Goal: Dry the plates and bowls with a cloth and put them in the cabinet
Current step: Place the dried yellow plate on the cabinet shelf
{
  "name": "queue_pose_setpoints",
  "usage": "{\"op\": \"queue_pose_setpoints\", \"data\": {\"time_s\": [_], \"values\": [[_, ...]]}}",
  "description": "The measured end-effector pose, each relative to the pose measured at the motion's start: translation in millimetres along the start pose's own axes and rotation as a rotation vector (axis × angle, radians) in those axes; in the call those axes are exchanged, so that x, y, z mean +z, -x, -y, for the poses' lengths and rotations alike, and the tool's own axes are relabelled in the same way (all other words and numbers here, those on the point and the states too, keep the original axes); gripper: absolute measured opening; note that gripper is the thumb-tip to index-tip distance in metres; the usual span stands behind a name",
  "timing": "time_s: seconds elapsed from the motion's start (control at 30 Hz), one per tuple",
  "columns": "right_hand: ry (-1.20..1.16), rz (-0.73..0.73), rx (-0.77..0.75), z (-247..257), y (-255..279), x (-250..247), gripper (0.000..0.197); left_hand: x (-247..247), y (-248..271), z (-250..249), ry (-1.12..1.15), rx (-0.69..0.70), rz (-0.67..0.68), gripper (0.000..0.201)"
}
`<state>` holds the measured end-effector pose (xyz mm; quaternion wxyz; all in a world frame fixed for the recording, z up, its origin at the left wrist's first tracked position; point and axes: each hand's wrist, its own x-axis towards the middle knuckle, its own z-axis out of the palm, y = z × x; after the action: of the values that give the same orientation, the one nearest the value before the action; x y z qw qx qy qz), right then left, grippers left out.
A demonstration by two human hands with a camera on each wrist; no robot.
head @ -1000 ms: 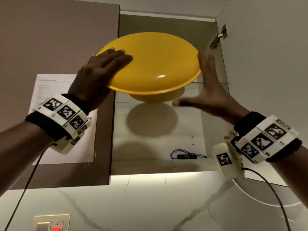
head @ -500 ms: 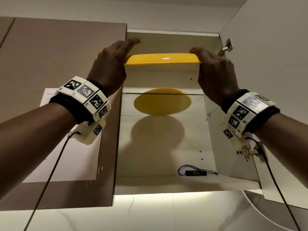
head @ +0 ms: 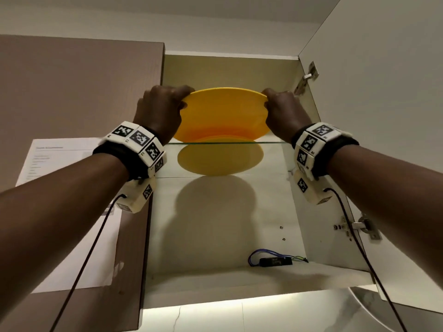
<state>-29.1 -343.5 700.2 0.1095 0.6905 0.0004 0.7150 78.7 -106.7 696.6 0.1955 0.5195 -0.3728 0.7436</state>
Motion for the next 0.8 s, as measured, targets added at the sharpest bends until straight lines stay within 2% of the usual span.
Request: {"op": "queue_pose_setpoints", "data": {"time_s": [0.2, 0.3, 0.37, 0.43, 0.57, 0.73, 0.8], "values": [[0.035, 0.168, 0.122, -9.7, 5.5, 21.1, 0.032, 25.2, -6.1, -1.7, -0.075, -0.058, 0.2, 0.052], [-0.094, 0.095, 0.031, -5.6, 15.2, 31.6, 0.05, 37.1, -3.5, -3.1, -0.117, -0.068, 0.27, 0.059], [-0.143, 0.008, -0.058, 0.3, 20.3, 35.8, 0.05, 45.8, -1.1, -1.4, -0.108, -0.069, 0.312, 0.059], [-0.152, 0.002, -0.114, 3.6, 22.8, 41.1, 0.051, 56.5, 2.7, 1.0, -0.1, -0.065, 0.343, 0.055], [-0.07, 0.214, -0.067, 6.1, 28.6, 50.1, 0.069, 74.2, 8.6, 3.7, -0.137, -0.051, 0.356, 0.045], [-0.071, 0.392, 0.045, 2.3, 32.5, 66.4, 0.083, 86.1, 6.5, 8.3, -0.19, -0.04, 0.432, 0.043], [-0.086, 0.469, 0.082, -0.7, 31.1, 75.2, 0.084, 90.8, 8.3, 9.5, -0.21, -0.053, 0.48, 0.029]]}}
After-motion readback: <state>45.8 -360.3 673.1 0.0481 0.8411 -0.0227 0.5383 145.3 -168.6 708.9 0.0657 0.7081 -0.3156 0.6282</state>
